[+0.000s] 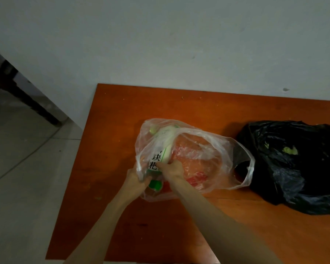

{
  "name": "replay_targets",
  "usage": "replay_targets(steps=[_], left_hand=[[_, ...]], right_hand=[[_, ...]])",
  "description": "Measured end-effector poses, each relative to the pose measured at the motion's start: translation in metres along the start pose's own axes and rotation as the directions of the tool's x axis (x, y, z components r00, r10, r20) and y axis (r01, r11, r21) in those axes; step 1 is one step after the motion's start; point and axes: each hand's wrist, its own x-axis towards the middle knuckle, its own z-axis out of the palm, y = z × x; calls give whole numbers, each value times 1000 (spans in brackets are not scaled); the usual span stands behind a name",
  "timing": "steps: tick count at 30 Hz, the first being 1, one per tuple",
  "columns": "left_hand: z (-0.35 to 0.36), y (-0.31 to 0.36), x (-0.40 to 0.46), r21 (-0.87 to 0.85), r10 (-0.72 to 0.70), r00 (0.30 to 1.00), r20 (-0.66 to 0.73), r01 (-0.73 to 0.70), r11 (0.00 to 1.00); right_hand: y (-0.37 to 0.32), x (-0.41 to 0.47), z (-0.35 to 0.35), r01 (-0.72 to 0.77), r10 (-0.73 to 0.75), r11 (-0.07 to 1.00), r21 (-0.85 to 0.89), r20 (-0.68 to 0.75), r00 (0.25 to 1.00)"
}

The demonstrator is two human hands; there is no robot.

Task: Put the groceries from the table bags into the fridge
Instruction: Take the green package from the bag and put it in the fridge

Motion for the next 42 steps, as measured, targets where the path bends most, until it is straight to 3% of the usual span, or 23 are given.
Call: replay_targets(steps=[3, 8, 13, 17, 23, 26, 30, 33, 38, 42], left_hand=[[-1, 2, -5, 27, 64, 998, -10, -64, 998], [-7, 19, -9, 67, 12, 999, 30, -14, 998], [-17, 25, -8, 138, 19, 996, 83, -30, 990], [-18, 40, -27, 149, 135, 984, 115, -151, 977], [-7, 71, -61, 104, 159, 977, -143, -145, 984], [10, 98, -87, 231, 388, 905, -172, -346, 910], [53, 136, -117, 529, 627, 775, 78, -565, 633], [107, 165, -146, 555, 613, 716, 335, -676, 485], [210, 204, -219, 411, 481, 622, 618, -777, 477], [304, 203, -275, 239, 444, 543, 713, -783, 574]], right_hand=[[-5, -5, -14, 25, -26, 994, 102, 12, 1000], [-12, -12, -43, -18, -1, 965, 263, 72, 997], [-3, -30, -77, 61, -61, 998, -1, 0, 998], [4, -58, -105, 150, -151, 983, -107, -4, 988], [19, -110, -146, 304, -324, 927, -221, -58, 944], [34, -140, -168, 357, -400, 899, -253, -141, 906], [65, -191, -214, 464, -533, 841, -277, -281, 798], [98, -240, -258, 552, -619, 785, -280, -328, 714], [180, -323, -328, 599, -630, 766, -234, -460, 626], [253, -383, -383, 549, -535, 810, -205, -641, 550]])
